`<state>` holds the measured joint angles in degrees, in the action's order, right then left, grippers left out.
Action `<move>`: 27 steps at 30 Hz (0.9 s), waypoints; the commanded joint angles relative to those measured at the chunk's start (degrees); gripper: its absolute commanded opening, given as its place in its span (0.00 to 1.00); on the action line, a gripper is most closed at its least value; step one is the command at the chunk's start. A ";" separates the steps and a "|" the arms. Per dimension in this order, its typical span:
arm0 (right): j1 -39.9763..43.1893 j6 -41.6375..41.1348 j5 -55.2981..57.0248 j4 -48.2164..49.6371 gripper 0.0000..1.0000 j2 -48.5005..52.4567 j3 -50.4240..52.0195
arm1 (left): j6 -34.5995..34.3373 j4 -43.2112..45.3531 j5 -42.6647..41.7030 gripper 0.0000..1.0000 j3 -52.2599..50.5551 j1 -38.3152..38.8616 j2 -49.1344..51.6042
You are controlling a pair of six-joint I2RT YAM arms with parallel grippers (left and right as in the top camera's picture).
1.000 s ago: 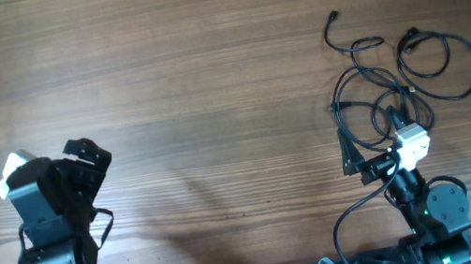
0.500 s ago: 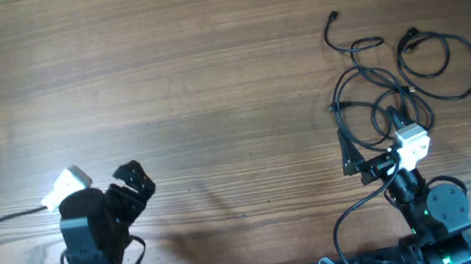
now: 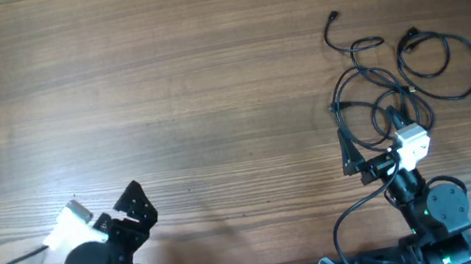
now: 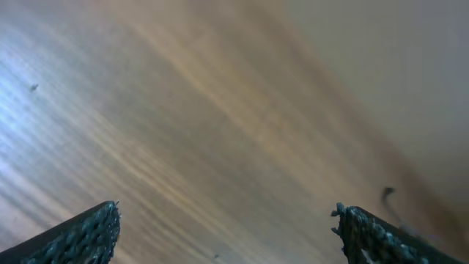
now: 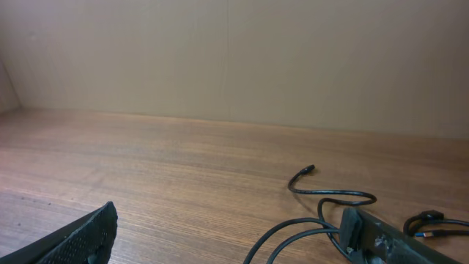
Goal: Untangle cables
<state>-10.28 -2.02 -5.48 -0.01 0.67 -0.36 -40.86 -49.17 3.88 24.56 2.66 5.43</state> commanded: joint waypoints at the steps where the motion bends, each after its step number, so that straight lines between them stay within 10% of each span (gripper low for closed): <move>1: 0.24 0.48 1.01 0.17 1.00 -0.46 0.07 | 0.07 8.79 1.16 1.00 -0.39 0.35 -5.25; 16: 0.24 0.48 1.01 0.17 1.00 -0.46 0.07 | 0.07 65.55 -0.74 1.00 -13.35 1.75 -5.25; 27: 0.24 0.50 1.01 0.17 1.00 -0.46 0.07 | 0.11 73.42 -1.01 1.00 -24.24 1.75 -5.25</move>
<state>-10.28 -2.02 -5.32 -0.01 0.67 -0.36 -41.08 26.76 3.14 2.13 4.08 0.69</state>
